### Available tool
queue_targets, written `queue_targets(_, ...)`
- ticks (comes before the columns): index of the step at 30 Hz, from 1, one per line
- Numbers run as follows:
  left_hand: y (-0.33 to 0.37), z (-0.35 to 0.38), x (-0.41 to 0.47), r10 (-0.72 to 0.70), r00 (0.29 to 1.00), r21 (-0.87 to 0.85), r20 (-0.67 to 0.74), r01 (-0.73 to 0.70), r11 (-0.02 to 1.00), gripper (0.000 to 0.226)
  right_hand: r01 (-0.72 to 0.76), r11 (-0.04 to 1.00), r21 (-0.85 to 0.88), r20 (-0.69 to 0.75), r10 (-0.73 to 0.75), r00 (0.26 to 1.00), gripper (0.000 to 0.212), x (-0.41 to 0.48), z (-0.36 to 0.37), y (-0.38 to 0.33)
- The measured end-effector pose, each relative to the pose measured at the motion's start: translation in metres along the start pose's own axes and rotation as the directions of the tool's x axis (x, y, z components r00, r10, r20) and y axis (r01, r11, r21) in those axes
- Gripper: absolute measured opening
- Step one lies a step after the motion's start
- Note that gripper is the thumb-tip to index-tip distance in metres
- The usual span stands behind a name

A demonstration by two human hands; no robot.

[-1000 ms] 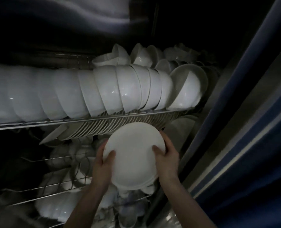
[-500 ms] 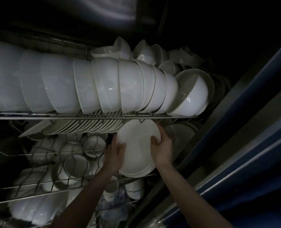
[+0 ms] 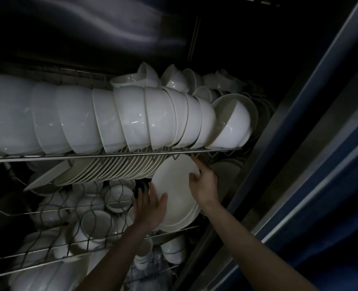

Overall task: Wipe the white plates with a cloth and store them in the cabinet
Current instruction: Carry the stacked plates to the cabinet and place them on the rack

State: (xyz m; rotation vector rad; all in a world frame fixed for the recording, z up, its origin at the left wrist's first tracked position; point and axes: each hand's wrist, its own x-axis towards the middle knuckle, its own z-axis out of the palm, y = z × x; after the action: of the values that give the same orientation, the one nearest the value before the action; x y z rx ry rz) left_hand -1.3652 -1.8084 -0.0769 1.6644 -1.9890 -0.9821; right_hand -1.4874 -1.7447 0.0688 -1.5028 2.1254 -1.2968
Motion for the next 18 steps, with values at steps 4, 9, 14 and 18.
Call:
queue_targets(4, 0.001, -0.004, -0.002, 0.027, 0.999, 0.022, 0.027, -0.027, 0.999, 0.084, 0.051, 0.997, -0.056, 0.029, -0.049, 0.998, 0.059, 0.004, -0.003, -0.002)
queue_targets(9, 0.001, -0.01, -0.005, 0.027, 0.998, 0.116, 0.056, -0.034, 0.993, 0.086, 0.105, 0.983, -0.152, 0.022, -0.103, 0.994, 0.062, 0.009, 0.0, -0.006)
queue_targets(14, -0.014, -0.017, -0.014, 0.012, 0.994, 0.257, 0.111, -0.04, 0.966, 0.077, 0.163, 0.899, -0.407, 0.117, -0.125, 0.985, 0.069, -0.001, 0.01, 0.002)
queue_targets(18, -0.021, -0.021, -0.015, 0.019, 0.996, 0.31, 0.083, -0.044, 0.95, 0.077, 0.126, 0.881, -0.456, 0.181, -0.047, 0.982, 0.067, -0.002, 0.01, 0.006)
